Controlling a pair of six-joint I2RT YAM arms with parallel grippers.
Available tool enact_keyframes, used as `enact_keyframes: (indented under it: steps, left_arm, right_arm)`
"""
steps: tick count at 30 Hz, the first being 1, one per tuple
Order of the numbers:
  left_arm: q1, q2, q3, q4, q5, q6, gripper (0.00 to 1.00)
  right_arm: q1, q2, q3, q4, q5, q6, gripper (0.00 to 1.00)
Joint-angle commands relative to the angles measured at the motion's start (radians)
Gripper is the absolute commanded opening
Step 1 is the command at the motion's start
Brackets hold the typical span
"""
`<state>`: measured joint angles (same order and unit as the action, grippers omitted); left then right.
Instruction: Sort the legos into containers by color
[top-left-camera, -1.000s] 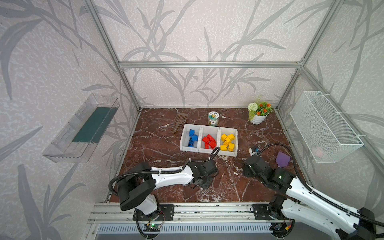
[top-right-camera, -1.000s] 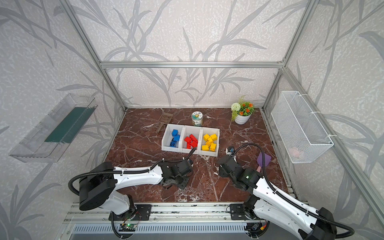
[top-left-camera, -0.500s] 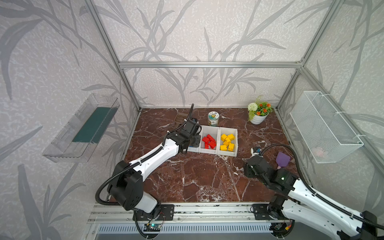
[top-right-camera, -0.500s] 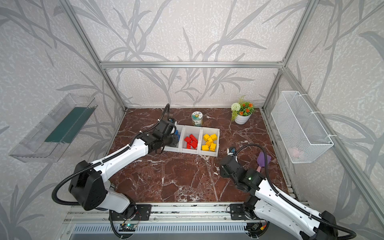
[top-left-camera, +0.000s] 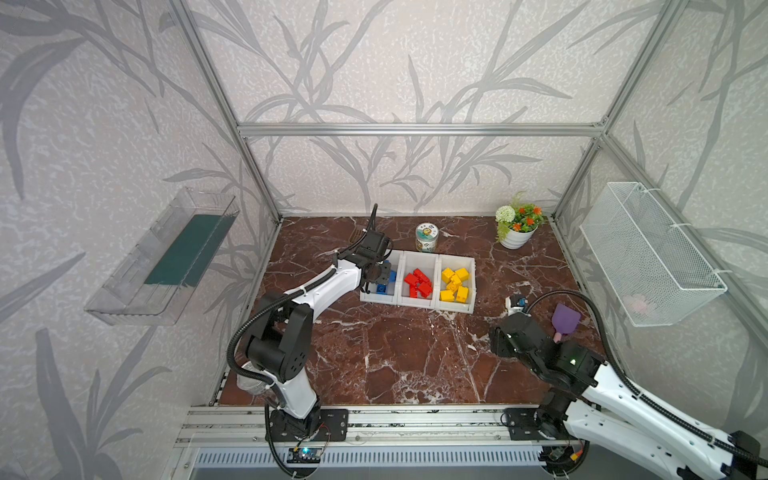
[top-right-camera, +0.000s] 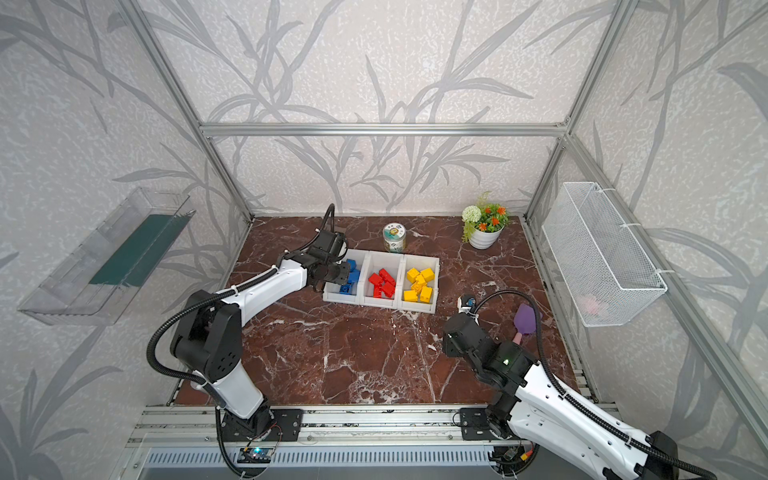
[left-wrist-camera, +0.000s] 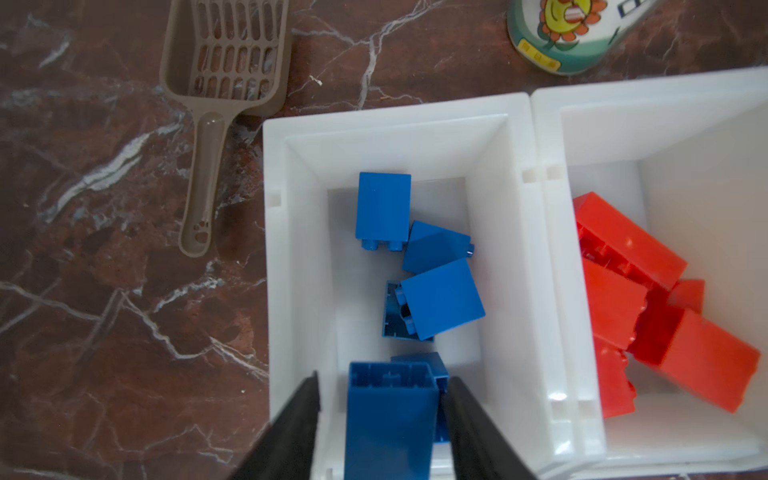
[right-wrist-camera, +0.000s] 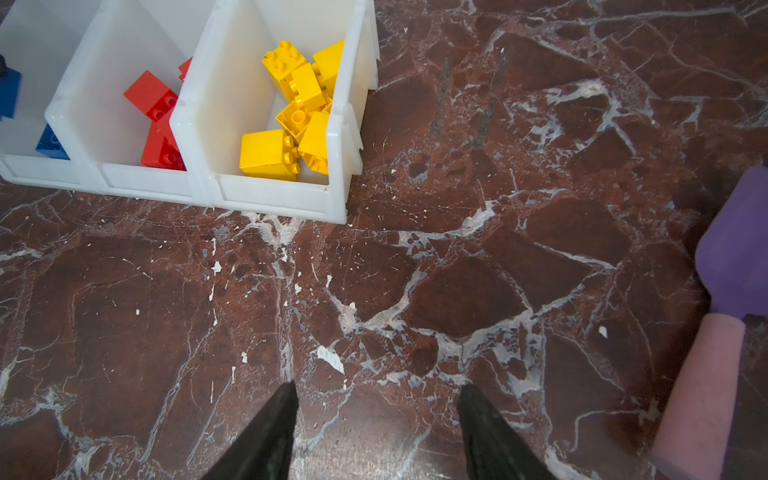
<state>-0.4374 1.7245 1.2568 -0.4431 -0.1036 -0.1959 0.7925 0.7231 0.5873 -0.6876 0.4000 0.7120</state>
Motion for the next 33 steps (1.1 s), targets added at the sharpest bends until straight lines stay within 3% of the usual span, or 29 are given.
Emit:
enact_keyframes:
  steps: [1, 8, 14, 20, 23, 25, 29, 30, 33]
  left_arm:
    - [0.004, 0.005, 0.031, 0.007, -0.013, 0.003, 0.61]
    - [0.011, -0.051, -0.010, 0.036, -0.042, -0.005, 0.65]
    - [0.043, -0.201, -0.136, 0.126, -0.069, -0.009, 0.67]
    - [0.108, -0.467, -0.408, 0.368, -0.215, 0.014, 0.72]
    - [0.132, -0.611, -0.601, 0.559, -0.368, 0.035, 0.85]
    - [0.157, -0.692, -0.702, 0.634, -0.443, 0.046, 0.92]
    - [0.190, -0.786, -0.848, 0.716, -0.521, 0.113, 0.99]
    - [0.190, -0.786, -0.865, 0.728, -0.557, 0.114, 0.99]
    - [0.193, -0.738, -0.887, 0.786, -0.576, 0.134, 0.99]
  right_arm:
    - [-0.004, -0.009, 0.007, -0.038, 0.007, 0.014, 0.62]
    - [-0.003, -0.023, 0.003, -0.056, 0.017, 0.017, 0.62]
    - [-0.004, -0.039, 0.002, -0.054, 0.047, -0.003, 0.63]
    - [-0.024, -0.018, 0.049, 0.077, 0.173, -0.250, 0.65]
    - [-0.103, -0.003, 0.012, 0.277, 0.233, -0.434, 0.67]
    - [-0.203, 0.013, -0.031, 0.427, 0.211, -0.503, 0.69]
    - [-0.508, 0.103, -0.147, 0.723, -0.073, -0.514, 0.75]
    - [-0.566, 0.146, -0.180, 0.809, -0.128, -0.521, 0.82]
    - [-0.609, 0.291, -0.235, 1.026, -0.132, -0.623, 0.97]
